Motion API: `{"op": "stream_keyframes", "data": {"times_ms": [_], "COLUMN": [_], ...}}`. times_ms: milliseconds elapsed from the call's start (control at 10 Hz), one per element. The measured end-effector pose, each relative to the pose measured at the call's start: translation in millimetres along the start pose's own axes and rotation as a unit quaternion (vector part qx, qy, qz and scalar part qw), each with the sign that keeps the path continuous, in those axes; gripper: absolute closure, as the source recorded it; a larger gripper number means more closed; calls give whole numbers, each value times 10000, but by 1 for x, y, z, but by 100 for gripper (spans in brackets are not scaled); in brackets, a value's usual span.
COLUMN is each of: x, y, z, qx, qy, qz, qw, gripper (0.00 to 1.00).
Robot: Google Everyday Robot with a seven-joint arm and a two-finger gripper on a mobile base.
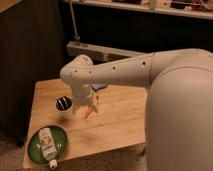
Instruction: Drag the ceramic bowl in a circle
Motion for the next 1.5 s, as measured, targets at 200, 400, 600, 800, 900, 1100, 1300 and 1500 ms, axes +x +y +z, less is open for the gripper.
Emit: {"op": "stream_keyframes", "data": {"times_ms": [200, 400, 600, 800, 900, 1100, 1300, 1500], "x": [0, 0, 0, 0, 0, 1, 1, 2], "y": [0, 0, 0, 0, 0, 2, 6, 7], "z": [0, 0, 0, 0, 0, -3, -4, -5], "qx": [0, 0, 0, 0, -1, -269, -613, -622], "qy": [0, 0, 0, 0, 3, -13, 52, 50], "qz": [0, 0, 0, 0, 4, -57, -123, -132], "qw": [10000, 10000, 10000, 10000, 10000, 9996, 9980, 9980], "gripper": [35, 35, 35, 35, 35, 35, 35, 35]}}
